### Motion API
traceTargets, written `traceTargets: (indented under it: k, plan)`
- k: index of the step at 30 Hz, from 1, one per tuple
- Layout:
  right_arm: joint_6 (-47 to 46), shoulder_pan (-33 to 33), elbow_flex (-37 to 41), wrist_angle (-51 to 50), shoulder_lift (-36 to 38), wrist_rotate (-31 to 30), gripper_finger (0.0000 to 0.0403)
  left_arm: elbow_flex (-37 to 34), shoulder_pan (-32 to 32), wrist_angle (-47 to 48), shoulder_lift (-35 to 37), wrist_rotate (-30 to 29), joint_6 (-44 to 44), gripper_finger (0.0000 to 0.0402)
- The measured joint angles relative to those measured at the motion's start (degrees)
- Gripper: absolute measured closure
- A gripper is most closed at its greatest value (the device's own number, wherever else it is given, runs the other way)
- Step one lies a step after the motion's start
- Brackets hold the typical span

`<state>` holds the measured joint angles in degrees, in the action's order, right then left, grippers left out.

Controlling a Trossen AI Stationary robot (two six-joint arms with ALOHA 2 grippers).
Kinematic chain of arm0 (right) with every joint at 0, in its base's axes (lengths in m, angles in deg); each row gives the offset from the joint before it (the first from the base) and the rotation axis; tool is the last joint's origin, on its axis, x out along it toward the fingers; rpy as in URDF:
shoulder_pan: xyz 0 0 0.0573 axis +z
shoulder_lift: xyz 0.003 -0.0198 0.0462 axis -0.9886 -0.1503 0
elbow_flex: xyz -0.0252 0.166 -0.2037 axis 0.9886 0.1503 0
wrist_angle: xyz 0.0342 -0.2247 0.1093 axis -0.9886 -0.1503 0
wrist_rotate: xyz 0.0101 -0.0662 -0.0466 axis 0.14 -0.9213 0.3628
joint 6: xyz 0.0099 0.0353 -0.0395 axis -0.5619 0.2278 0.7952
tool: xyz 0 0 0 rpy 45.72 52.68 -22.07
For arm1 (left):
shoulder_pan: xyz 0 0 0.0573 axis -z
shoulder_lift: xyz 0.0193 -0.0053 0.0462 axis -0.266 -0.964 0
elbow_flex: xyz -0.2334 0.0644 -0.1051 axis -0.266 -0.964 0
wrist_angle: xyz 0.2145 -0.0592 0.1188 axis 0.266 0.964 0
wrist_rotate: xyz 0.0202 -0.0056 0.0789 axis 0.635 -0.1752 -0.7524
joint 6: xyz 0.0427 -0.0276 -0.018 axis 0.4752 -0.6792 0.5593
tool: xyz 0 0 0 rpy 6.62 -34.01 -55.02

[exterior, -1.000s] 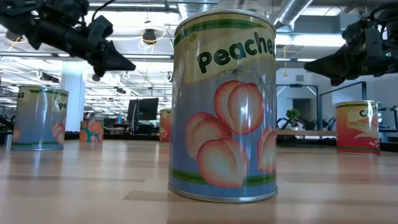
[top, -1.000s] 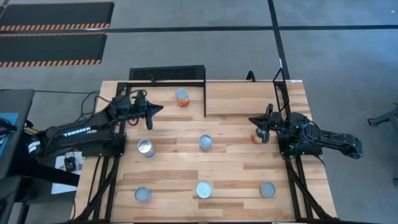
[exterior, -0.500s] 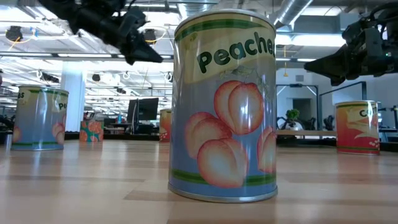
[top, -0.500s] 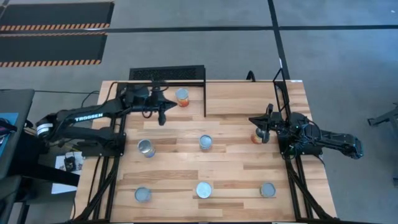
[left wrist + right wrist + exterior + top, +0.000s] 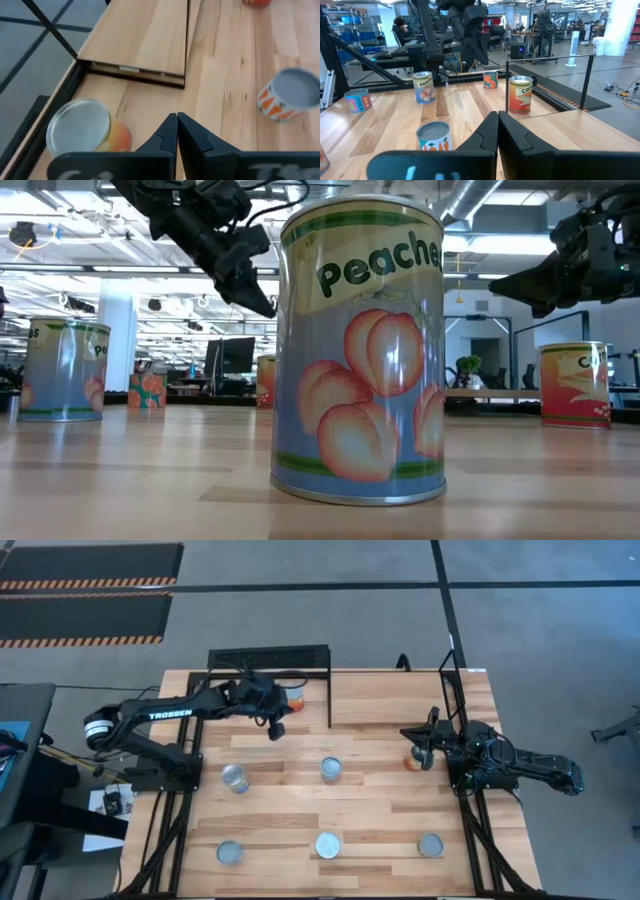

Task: Pick and place cans onto a shelf
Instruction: Put the left large canned corn on the shelf

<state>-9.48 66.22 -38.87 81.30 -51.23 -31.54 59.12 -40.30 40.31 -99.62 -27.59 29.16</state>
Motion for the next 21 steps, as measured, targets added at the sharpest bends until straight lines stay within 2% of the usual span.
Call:
traceTargets:
  k: [4,9,11,14,18,21]
  plan:
    - [-0.02,0.0,0.01,0.0,0.0,0.02,0.0372,0.0,-0.18,0.71,0.0,-3.19,-0.13,0.0401]
    - [-0.01,0.0,0.0,0.0,0.0,0.03,0.0372,-0.01,0.32,0.8,-0.54,-4.01,0.37,0.0401]
    - [-0.01,0.0,0.01,0.0,0.0,0.04,0.0372,0.02,0.78,-0.96,-1.19,-6.98,1.37,0.0393]
    - [-0.02,0.0,0.01,0.2,0.0,0.04,0.0372,0.04,0.95,-2.81,-3.27,-11.06,3.64,0.037]
    - [-0.01,0.0,0.01,0.33,0.0,0.02,0.0372,0.04,0.63,-6.32,-8.46,-11.32,6.06,0.0328]
    - [0.0,0.0,0.01,0.48,0.0,0.02,0.0372,-0.02,0.45,-10.06,-12.34,-15.72,7.25,0.0298]
